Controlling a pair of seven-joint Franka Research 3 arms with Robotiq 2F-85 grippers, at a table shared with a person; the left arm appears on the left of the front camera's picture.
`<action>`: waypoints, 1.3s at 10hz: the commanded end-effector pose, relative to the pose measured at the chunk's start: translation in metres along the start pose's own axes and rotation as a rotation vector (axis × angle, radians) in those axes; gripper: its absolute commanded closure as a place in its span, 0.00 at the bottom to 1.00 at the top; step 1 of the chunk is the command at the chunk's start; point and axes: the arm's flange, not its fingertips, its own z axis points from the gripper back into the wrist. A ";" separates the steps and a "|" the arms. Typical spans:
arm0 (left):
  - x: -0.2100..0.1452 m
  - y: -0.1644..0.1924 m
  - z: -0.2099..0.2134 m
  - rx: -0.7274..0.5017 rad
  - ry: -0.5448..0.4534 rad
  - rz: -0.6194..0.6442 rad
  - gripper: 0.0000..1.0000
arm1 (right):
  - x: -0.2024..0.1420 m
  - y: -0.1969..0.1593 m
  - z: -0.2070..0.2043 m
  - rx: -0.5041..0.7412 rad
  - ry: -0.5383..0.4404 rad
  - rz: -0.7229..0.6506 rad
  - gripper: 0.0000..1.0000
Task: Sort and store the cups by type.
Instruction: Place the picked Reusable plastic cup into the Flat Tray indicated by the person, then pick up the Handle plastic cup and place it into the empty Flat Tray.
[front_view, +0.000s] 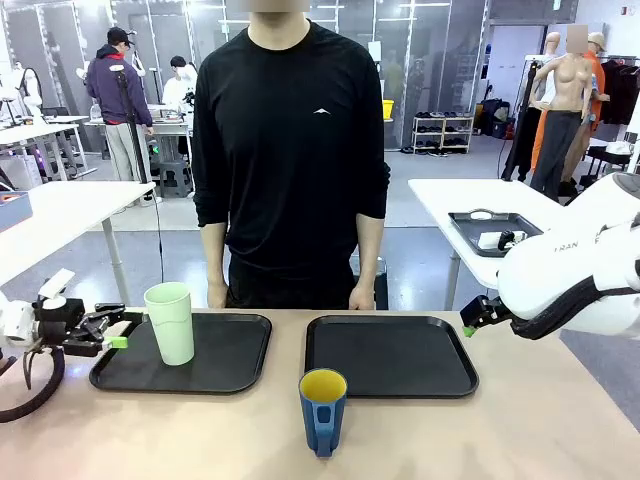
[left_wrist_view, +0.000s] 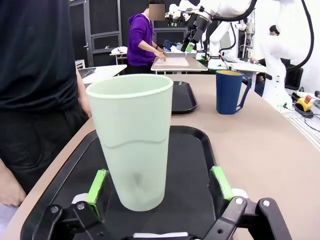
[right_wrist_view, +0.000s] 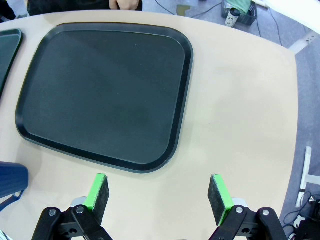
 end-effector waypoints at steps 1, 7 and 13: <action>0.008 -0.013 0.003 0.011 -0.032 -0.047 0.00 | -0.001 -0.001 -0.001 0.005 0.001 -0.003 0.00; 0.005 -0.004 0.002 0.005 -0.004 -0.012 0.00 | -0.001 -0.001 -0.001 0.005 0.001 -0.003 0.00; 0.005 -0.004 0.002 0.005 -0.004 -0.012 0.00 | -0.001 -0.001 -0.001 0.005 0.001 -0.003 0.00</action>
